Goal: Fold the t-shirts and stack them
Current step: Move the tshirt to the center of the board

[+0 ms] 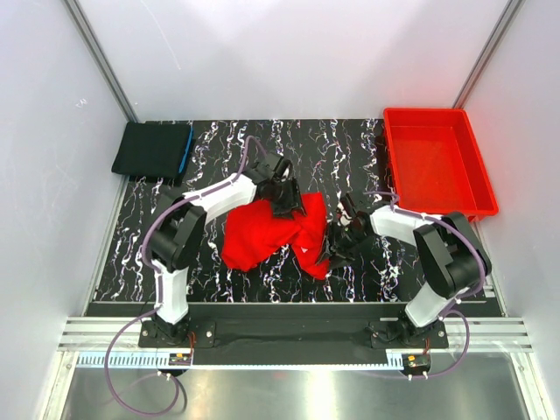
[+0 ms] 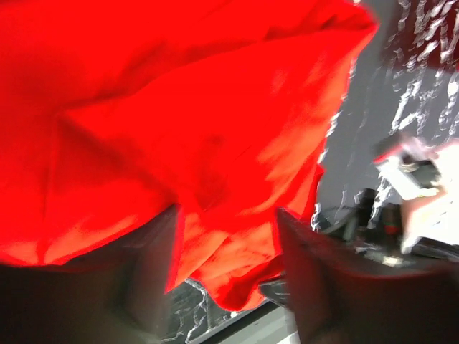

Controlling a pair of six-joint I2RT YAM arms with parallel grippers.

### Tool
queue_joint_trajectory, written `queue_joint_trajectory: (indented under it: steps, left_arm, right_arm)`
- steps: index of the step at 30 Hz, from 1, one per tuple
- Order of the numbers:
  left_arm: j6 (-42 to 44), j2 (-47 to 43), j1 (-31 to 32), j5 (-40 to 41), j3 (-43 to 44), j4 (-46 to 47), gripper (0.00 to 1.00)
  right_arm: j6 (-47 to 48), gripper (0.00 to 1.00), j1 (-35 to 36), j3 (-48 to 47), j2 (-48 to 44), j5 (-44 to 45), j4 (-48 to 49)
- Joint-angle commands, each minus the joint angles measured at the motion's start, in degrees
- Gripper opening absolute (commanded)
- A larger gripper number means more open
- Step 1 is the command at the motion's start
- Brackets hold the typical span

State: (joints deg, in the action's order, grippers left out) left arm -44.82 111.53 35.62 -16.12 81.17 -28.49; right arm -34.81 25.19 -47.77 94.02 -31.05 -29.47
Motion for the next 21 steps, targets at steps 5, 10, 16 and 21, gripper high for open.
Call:
queue_joint_trajectory:
  steps: [5,10,16,21]
  left_arm:
    - [2.4,2.3,0.2,-4.2,5.8,3.9,0.07]
    - [12.1,-0.6,0.2,-2.6,9.6,2.5,0.0]
    - [16.0,-7.4,0.4,-3.6,16.3,8.0,0.0]
    - [9.3,-2.4,2.7,-5.1,31.6,17.7,0.0]
  right_arm:
    - [0.4,0.26,0.3,-1.3,2.9,-3.0,4.0]
    - [3.1,0.0,0.3,-5.0,-1.6,-2.5,-3.9]
    - [6.2,0.0,-0.1,-14.8,-22.5,10.9,-25.5]
    - [1.4,0.0,-0.1,-25.3,-37.4,20.1,-34.1]
